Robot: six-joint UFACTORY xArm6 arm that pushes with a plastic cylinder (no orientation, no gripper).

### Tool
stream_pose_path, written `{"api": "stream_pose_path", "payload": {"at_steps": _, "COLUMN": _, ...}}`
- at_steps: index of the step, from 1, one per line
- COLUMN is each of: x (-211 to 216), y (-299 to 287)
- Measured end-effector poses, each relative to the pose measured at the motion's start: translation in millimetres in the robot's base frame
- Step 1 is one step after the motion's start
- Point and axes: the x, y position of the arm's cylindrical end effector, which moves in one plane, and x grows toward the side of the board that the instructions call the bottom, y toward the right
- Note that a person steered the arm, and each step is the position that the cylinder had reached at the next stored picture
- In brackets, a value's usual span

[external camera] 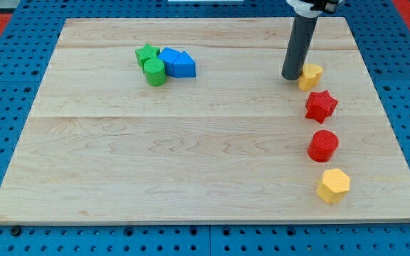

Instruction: Move the blue triangle above the yellow heart

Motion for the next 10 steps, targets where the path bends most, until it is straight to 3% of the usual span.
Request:
{"api": "stream_pose_path", "payload": {"at_steps": 3, "x": -17, "y": -64}}
{"api": "stream_pose_path", "payload": {"at_steps": 4, "x": 5, "y": -68}}
{"api": "stream_pose_path", "payload": {"at_steps": 7, "x": -5, "y": -225}}
{"api": "stream_pose_path", "payload": {"at_steps": 8, "x": -27, "y": -195}}
{"api": "stream_pose_path", "payload": {"at_steps": 10, "x": -29, "y": -126}}
